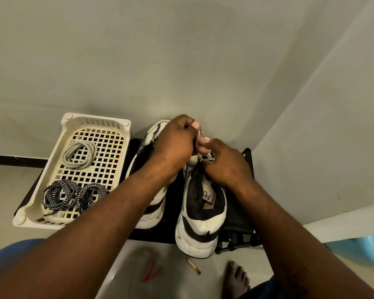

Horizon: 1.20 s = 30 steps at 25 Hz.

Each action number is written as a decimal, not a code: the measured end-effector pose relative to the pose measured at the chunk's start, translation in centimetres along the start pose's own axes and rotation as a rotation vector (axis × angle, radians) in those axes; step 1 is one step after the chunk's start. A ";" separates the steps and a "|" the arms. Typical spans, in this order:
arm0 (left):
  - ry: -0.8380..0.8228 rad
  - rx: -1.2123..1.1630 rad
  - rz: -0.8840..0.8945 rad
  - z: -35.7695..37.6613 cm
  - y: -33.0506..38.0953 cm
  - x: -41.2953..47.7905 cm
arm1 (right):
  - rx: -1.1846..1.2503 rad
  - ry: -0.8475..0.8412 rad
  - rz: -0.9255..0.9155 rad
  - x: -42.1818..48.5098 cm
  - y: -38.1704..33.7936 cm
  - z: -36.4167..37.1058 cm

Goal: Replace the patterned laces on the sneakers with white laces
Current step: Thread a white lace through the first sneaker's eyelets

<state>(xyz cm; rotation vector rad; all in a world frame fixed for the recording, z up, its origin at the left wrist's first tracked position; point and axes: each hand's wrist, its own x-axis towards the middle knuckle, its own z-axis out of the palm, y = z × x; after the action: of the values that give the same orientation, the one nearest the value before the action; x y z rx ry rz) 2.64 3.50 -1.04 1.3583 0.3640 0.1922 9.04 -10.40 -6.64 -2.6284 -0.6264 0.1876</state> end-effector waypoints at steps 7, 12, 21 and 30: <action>-0.057 1.268 0.037 -2.6 1.5 -1.4 | -0.069 -0.066 0.046 0.7 0.2 0.5; -0.141 1.601 0.099 -1.7 -1.5 -0.6 | -0.087 -0.127 0.041 0.9 0.4 0.5; -0.354 0.267 -0.165 -2.1 5.2 -4.2 | -0.084 -0.125 0.042 1.2 0.6 1.0; -0.050 1.676 0.148 -2.1 -1.4 -1.3 | -0.087 -0.132 0.072 0.8 0.0 0.6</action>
<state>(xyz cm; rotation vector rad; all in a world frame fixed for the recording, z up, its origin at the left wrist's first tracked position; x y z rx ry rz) 0.51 4.71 -2.55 3.0378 0.3647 -0.0902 9.59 -9.81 -7.17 -2.7409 -0.5961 0.3653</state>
